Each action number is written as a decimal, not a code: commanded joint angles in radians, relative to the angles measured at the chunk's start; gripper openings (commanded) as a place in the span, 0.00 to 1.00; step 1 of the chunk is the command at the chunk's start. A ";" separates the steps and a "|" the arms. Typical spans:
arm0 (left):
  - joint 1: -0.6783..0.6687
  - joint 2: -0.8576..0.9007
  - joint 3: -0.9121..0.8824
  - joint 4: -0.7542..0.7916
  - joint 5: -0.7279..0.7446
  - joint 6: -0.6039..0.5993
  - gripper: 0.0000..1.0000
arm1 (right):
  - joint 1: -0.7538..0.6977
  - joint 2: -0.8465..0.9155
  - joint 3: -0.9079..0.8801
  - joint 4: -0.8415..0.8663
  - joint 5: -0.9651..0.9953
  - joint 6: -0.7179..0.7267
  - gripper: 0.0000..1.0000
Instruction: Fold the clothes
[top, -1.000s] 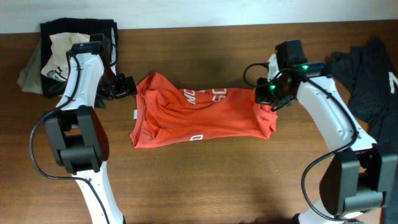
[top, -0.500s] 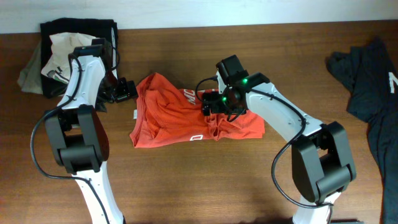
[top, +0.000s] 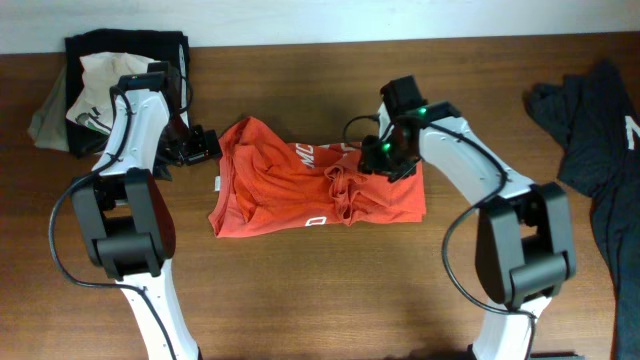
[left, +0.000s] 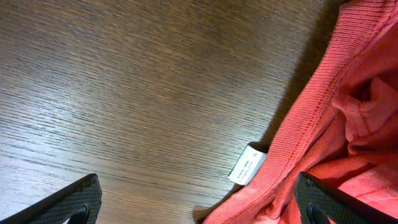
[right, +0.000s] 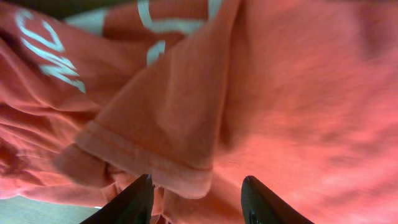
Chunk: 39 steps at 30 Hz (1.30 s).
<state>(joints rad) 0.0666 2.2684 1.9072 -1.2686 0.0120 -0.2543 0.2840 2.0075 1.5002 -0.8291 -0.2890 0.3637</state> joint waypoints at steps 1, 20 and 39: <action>-0.001 0.008 -0.006 -0.003 0.011 -0.002 0.99 | 0.026 0.039 -0.008 0.015 -0.022 0.019 0.50; -0.001 0.008 -0.007 0.023 0.011 -0.002 0.99 | 0.051 0.066 -0.008 0.458 -0.080 0.072 0.57; -0.003 0.008 -0.009 0.041 0.011 -0.002 0.99 | -0.120 0.049 0.011 0.087 -0.280 -0.040 0.06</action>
<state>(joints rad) 0.0666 2.2688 1.9072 -1.2224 0.0120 -0.2543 0.0742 2.0640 1.5742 -0.8139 -0.5777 0.2913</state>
